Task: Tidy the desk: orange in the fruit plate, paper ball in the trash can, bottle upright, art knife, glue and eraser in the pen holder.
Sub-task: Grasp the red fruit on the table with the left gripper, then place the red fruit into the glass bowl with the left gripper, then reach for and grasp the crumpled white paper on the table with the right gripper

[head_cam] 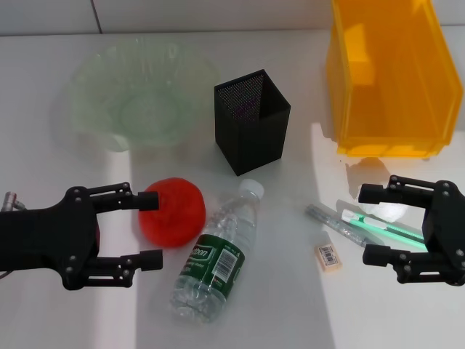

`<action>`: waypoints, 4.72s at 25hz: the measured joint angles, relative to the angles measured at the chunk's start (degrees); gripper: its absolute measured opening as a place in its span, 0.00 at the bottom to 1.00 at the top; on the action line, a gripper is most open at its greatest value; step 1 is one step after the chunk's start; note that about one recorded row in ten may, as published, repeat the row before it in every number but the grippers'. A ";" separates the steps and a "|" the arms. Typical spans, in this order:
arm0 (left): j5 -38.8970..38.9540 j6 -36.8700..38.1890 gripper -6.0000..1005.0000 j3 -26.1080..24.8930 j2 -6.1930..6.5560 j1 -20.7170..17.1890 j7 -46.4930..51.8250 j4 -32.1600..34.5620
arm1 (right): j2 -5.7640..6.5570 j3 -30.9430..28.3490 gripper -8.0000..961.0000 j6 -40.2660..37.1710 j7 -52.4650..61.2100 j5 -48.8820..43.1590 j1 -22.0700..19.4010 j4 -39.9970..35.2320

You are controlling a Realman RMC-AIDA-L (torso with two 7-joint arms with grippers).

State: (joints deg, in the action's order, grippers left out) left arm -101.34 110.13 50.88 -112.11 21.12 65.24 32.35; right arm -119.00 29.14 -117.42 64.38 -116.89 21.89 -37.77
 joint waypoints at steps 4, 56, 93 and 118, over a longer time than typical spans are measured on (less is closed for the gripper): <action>0.00 0.00 0.79 0.00 0.01 -0.03 0.03 0.22 | 0.00 0.02 0.82 0.00 -0.01 0.00 -0.01 0.00; -32.27 -17.86 0.79 14.44 -6.45 10.79 57.58 36.68 | 1.18 -18.58 0.82 -0.15 -5.24 6.75 -6.48 3.10; -29.07 -14.63 0.15 -5.53 -5.68 14.44 51.57 32.77 | 0.96 -19.57 0.83 -2.61 -4.87 6.76 -7.51 3.14; -27.49 -41.50 0.47 -8.88 -5.83 18.85 44.59 17.58 | 1.14 -22.38 0.82 -5.80 -4.66 6.86 -10.91 3.14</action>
State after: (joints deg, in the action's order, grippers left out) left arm -128.82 68.63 42.00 -117.94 39.96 109.83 49.93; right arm -117.87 6.77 -123.23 59.71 -110.03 10.98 -34.62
